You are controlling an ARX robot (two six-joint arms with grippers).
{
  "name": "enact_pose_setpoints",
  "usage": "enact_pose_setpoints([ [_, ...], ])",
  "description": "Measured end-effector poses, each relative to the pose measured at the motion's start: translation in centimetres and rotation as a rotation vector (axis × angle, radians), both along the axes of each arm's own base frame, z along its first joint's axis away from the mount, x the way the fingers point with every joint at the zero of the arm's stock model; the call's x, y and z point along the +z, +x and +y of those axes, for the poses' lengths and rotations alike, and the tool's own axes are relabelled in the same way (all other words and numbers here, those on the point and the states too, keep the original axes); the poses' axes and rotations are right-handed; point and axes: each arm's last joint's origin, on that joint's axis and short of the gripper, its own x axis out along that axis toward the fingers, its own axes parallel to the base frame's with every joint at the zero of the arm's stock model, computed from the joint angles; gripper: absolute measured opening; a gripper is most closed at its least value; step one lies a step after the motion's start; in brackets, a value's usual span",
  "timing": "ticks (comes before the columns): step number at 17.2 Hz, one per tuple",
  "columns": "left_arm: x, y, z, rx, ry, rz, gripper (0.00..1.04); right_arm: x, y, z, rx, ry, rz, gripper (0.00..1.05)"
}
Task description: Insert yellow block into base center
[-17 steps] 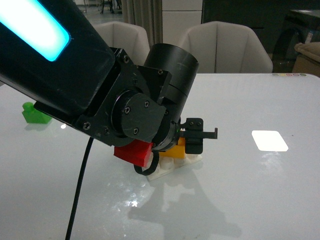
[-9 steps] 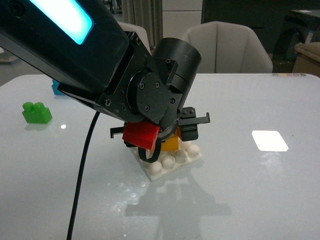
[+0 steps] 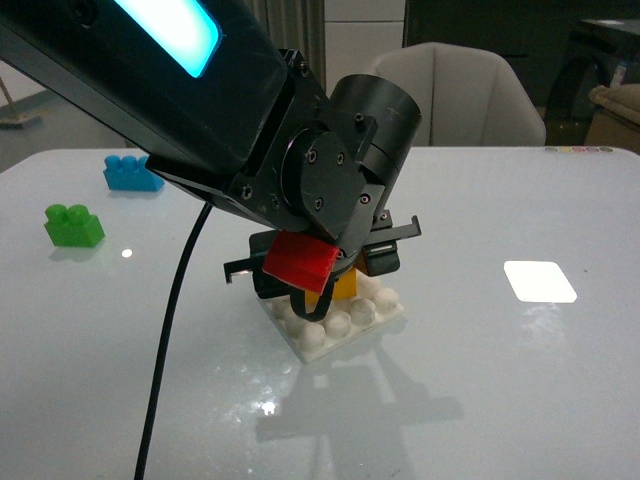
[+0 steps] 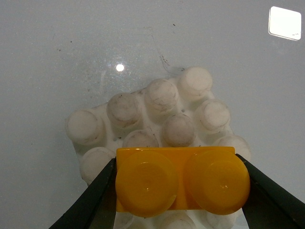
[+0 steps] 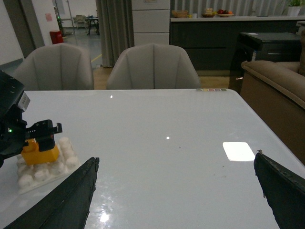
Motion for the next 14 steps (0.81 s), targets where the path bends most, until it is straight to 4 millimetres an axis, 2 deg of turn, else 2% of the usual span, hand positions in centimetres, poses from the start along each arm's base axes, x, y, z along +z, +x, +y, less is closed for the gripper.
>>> enact_pose_setpoints([
  [2,-0.2,-1.3,-1.7,0.051,0.002,-0.007,0.62,0.0,0.0,0.0,0.0,0.0,0.0,0.98],
  [4,-0.1,-1.5,-2.5,0.127,-0.011,-0.009,0.62,0.0,0.0,0.0,0.0,0.0,0.0,0.98],
  [10,-0.1,-0.4,-2.9,0.193,-0.038,-0.031,0.62,0.0,0.0,0.0,0.0,0.0,0.0,0.98],
  [14,-0.5,-0.8,-2.9,0.224,-0.07,-0.036,0.62,0.0,0.0,0.0,0.0,0.0,0.0,0.98],
])
